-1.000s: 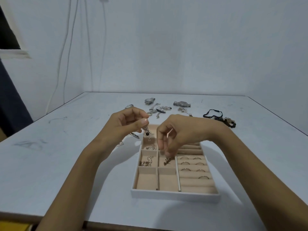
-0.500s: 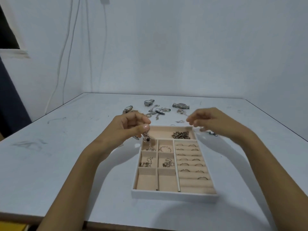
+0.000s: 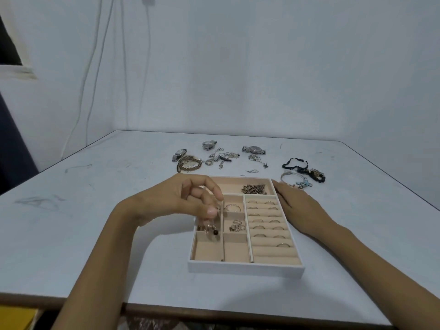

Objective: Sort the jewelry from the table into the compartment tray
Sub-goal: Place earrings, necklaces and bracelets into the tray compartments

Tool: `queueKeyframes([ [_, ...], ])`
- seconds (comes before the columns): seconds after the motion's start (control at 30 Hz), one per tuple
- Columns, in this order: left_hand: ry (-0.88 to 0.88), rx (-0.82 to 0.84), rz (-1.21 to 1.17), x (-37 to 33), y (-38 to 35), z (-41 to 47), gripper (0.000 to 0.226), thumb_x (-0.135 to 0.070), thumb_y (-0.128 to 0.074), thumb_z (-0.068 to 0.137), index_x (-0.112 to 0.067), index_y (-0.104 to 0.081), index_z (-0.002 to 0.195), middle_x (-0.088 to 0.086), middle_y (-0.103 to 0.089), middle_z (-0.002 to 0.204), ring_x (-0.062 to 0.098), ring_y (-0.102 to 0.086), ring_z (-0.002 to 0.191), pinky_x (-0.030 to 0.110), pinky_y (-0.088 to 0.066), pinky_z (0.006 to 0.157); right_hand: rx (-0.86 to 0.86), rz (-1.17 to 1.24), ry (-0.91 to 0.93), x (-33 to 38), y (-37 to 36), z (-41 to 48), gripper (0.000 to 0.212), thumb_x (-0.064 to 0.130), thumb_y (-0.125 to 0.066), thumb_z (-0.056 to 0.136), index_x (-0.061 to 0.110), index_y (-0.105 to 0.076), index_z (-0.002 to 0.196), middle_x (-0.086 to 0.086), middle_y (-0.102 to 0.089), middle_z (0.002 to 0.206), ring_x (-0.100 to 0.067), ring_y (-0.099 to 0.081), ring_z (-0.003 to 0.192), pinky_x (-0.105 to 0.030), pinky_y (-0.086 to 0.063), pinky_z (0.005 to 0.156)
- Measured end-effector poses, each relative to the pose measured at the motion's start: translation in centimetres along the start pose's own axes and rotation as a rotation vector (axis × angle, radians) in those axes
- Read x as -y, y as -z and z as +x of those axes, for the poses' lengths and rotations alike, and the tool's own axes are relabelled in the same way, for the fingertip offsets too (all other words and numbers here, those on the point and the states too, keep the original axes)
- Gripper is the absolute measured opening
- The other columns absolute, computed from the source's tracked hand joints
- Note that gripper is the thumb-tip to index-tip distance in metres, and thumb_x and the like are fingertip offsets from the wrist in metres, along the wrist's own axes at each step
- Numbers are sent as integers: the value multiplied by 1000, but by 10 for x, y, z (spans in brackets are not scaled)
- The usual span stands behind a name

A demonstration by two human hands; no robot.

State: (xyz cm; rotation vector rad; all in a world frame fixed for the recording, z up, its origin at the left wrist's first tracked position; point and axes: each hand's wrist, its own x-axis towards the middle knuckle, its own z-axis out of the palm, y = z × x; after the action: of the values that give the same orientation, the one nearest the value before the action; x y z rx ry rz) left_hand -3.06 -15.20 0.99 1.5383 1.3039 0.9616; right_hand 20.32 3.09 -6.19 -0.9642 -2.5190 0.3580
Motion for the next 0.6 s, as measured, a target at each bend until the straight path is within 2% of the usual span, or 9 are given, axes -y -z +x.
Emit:
queueKeyframes([
  [0.2, 40, 130, 18, -1, 1, -4, 32, 4, -73, 75, -18, -68, 97, 6, -69, 75, 15, -65, 64, 23, -51, 68, -5, -28, 0, 6, 2, -2, 33, 30, -27, 104, 30, -47, 130, 5, -57, 111, -12, -49, 99, -28, -34, 76],
  [0.33, 45, 161, 46, -1, 1, -5, 38, 11, -73, 73, -14, -65, 101, 5, -70, 71, 12, -64, 62, 20, -50, 65, -5, -21, -7, 6, 2, -3, 33, 30, -28, 104, 30, -47, 131, 2, -58, 110, -17, -53, 106, -28, -35, 79],
  [0.4, 45, 185, 72, -1, 1, -4, 39, 7, -75, 72, -17, -67, 102, 6, -71, 71, 12, -62, 62, 19, -48, 65, -5, -22, -10, 4, 0, -2, 32, 32, -28, 104, 31, -48, 129, 0, -58, 111, -19, -54, 107, -29, -37, 77],
  [0.5, 56, 219, 122, 2, 2, -2, 39, -1, -78, 72, -21, -68, 103, 6, -72, 74, 15, -50, 58, 19, -43, 64, -12, -33, 0, 2, -1, -1, 32, 32, -27, 104, 30, -48, 127, -1, -59, 112, -20, -53, 109, -30, -38, 77],
  [0.6, 57, 233, 144, 5, 2, 1, 41, -2, -80, 72, -20, -67, 106, 5, -73, 80, 24, -47, 61, 27, -42, 66, -12, -45, -6, 0, -2, 0, 31, 33, -27, 104, 30, -49, 125, 1, -58, 108, -21, -54, 104, -32, -41, 75],
])
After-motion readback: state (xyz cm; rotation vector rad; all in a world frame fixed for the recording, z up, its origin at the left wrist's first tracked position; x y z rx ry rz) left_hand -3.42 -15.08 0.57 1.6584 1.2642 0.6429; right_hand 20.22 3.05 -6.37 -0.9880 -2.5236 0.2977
